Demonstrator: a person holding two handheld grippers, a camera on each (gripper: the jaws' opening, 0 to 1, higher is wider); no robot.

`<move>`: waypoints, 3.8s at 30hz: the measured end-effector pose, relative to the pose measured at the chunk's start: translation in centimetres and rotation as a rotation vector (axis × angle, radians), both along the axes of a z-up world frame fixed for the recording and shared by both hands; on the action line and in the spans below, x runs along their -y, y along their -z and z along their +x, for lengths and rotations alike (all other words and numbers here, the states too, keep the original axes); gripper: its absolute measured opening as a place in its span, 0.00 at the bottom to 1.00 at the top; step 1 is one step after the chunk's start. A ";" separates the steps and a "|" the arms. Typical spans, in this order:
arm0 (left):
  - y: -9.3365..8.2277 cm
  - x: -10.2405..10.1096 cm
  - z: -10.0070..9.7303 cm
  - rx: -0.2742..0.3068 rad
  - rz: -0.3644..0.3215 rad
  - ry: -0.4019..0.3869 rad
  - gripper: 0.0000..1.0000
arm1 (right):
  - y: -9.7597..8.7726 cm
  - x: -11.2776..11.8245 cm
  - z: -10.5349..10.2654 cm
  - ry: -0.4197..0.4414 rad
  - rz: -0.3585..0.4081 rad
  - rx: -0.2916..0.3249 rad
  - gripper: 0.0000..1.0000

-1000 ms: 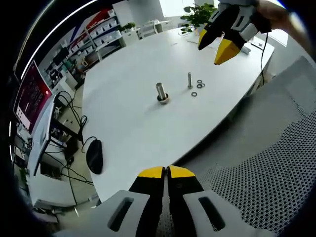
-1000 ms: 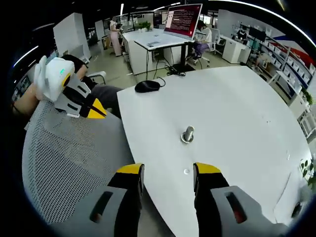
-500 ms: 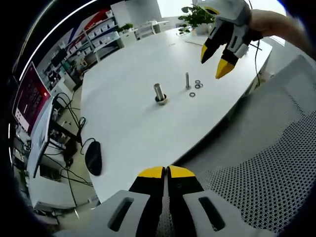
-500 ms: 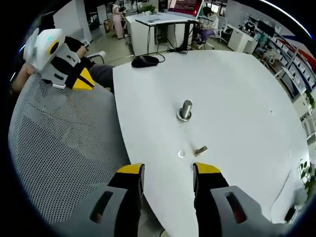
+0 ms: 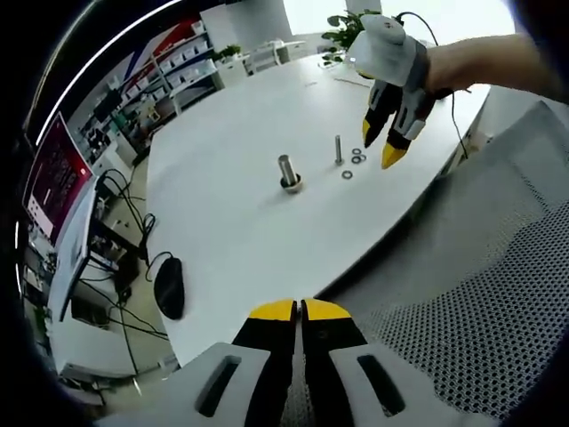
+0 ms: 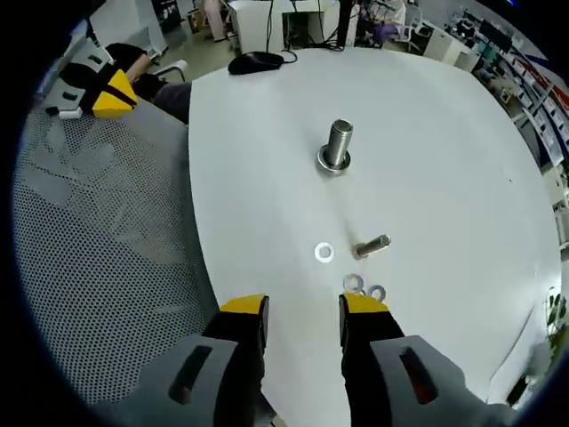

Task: Place the washer onto the threaded stud by aligning its center hole with the stud, sliding it down to the base, and recovering from edge contact or off-axis alignment until the washer reaches the visible bottom stop.

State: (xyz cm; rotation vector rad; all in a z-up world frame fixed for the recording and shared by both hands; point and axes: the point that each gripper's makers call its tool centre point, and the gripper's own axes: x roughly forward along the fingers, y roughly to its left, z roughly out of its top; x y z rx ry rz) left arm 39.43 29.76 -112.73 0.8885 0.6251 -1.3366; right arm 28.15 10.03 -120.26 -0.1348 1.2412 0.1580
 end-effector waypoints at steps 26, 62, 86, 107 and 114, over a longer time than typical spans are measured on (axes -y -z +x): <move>-0.2 0.2 -0.3 -0.006 -0.011 0.015 0.00 | 3.6 0.5 3.3 0.003 -0.001 -0.020 0.24; -0.3 0.2 -0.3 -0.008 -0.021 0.017 0.00 | 3.4 0.0 3.1 0.001 -0.002 -0.034 0.03; -0.5 0.4 -0.2 -0.006 -0.036 0.015 0.00 | 3.8 -3.6 10.1 -0.034 0.029 0.042 0.25; -0.4 0.6 -0.2 -0.008 -0.038 0.013 0.00 | 3.8 -3.3 11.0 -0.116 -0.015 0.013 0.17; -0.5 0.5 -0.2 -0.008 -0.039 0.014 0.00 | 3.7 -3.2 11.0 -0.114 -0.042 0.025 0.14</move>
